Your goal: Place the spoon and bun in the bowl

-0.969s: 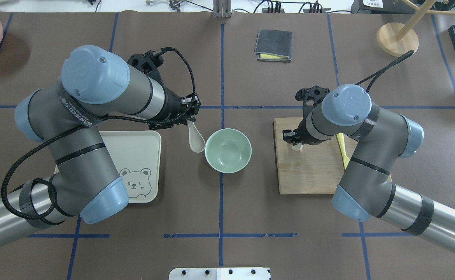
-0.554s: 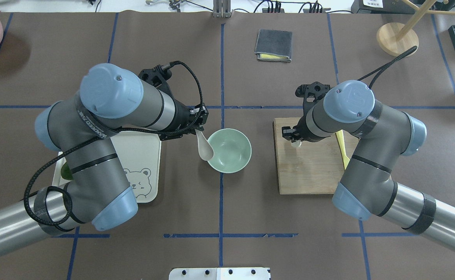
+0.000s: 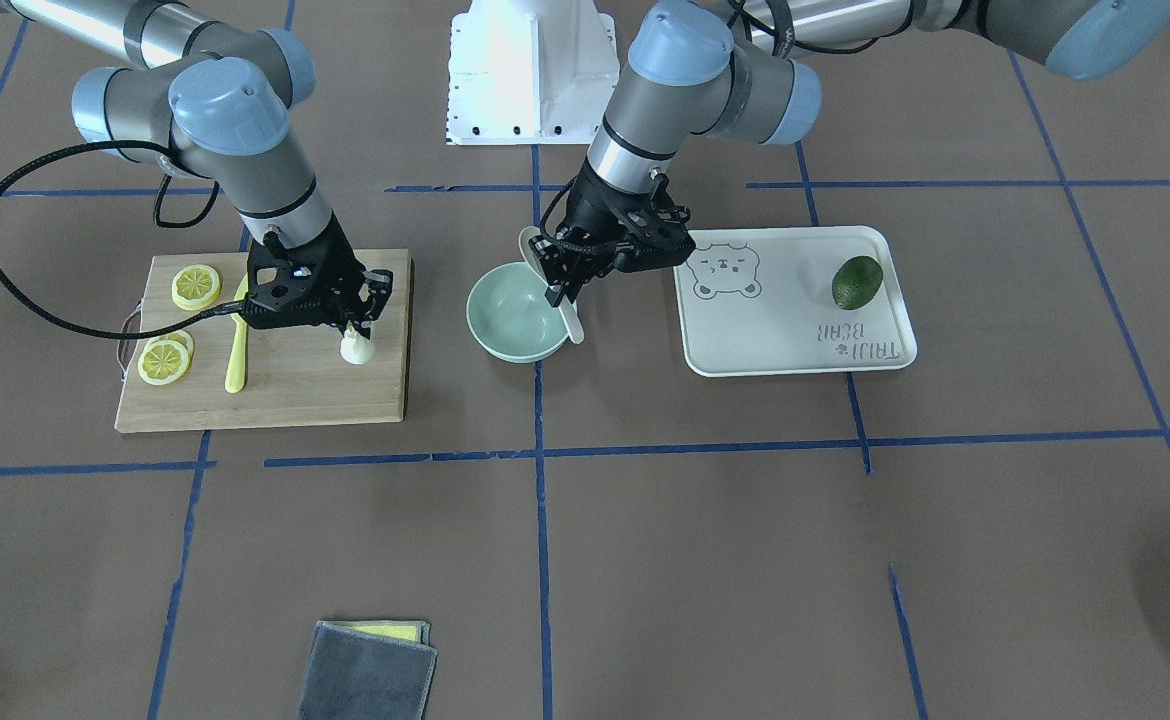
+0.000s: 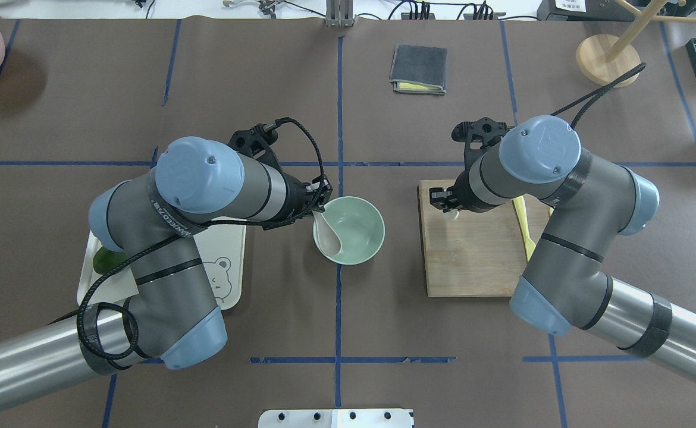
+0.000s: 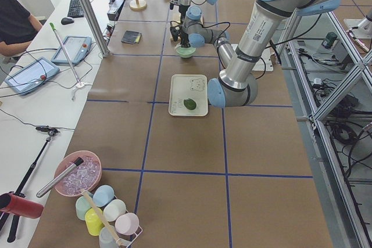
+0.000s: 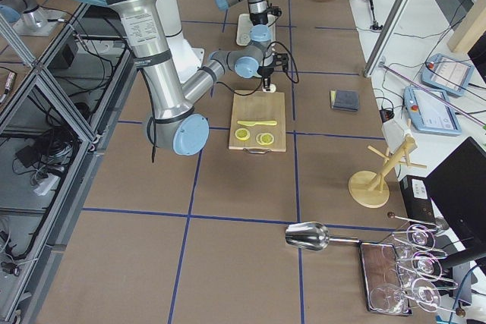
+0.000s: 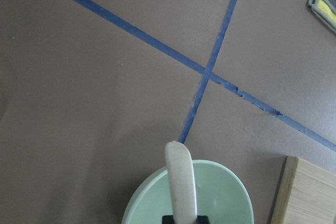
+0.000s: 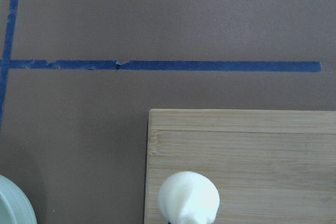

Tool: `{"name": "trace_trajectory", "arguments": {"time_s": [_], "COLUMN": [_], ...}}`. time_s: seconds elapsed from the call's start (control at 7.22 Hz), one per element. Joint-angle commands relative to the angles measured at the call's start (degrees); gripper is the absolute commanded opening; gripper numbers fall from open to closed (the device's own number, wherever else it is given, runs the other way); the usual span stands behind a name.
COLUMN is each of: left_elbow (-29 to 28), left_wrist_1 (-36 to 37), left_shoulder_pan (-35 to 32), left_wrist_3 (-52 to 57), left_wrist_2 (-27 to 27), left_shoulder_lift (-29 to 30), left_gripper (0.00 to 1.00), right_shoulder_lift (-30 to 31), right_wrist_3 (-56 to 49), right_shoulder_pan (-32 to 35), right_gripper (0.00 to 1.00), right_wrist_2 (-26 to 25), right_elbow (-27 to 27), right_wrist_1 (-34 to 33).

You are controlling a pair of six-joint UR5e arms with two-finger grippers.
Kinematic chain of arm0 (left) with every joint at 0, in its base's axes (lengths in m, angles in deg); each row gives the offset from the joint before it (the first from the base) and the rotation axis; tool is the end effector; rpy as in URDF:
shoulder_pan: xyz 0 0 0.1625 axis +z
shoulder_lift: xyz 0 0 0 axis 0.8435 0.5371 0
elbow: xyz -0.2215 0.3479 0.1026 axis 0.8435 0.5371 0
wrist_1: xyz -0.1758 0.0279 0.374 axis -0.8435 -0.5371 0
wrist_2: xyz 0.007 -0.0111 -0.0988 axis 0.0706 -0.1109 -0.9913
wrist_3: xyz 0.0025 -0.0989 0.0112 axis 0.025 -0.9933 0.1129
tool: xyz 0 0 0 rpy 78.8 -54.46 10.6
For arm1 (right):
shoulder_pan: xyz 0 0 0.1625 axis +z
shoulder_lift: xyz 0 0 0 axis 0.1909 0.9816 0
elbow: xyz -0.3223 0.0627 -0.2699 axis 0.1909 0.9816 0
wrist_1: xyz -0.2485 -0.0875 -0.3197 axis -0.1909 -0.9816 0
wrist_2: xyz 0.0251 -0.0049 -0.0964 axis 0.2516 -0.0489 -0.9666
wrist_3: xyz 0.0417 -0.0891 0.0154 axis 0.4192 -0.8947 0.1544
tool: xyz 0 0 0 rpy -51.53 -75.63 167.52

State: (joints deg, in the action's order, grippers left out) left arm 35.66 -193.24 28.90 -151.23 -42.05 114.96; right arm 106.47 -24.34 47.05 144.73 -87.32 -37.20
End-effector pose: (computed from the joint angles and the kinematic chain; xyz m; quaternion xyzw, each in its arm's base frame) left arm 0.5449 -0.4270 0.1730 0.0066 0.5504 -0.2260 0.8037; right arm -0.4426 -0.4495 0.3146 0.0852 -0.4208 0.0242 0.9028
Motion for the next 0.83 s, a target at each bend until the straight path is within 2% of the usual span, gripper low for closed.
{"name": "trace_trajectory", "arguments": {"time_s": [0.0, 0.14, 0.28, 0.42, 0.55, 0.69], "left_elbow": [-2.1, -2.4, -3.4, -3.4, -3.5, -3.7], "left_wrist_1": [-0.3, -1.1, -3.1, -3.6, -3.6, -3.6], "left_shoulder_pan": [0.1, 0.1, 0.0, -0.2, -0.3, -0.3], "left_wrist_3": [0.2, 0.3, 0.3, 0.3, 0.4, 0.3], "left_wrist_2": [0.1, 0.8, 0.9, 0.9, 0.9, 0.9], "left_shoulder_lift": [1.1, 1.1, 1.2, 1.1, 1.1, 1.1], "left_gripper": [0.0, 0.0, 0.17, 0.42, 0.89, 1.0], "right_shoulder_lift": [0.0, 0.0, 0.0, -0.1, -0.1, -0.1], "right_wrist_3": [-0.1, -0.1, -0.1, -0.1, -0.1, -0.1], "right_shoulder_pan": [0.3, 0.7, 1.2, 1.3, 1.4, 1.4], "right_gripper": [0.0, 0.0, 0.0, 0.0, 0.0, 0.0], "right_wrist_2": [0.1, 0.1, 0.2, 0.3, 0.2, 0.2], "right_elbow": [-1.5, -2.9, -3.6, -4.0, -4.5, -5.2], "right_wrist_1": [0.0, 0.0, 0.0, 0.4, 0.8, 0.8]}}
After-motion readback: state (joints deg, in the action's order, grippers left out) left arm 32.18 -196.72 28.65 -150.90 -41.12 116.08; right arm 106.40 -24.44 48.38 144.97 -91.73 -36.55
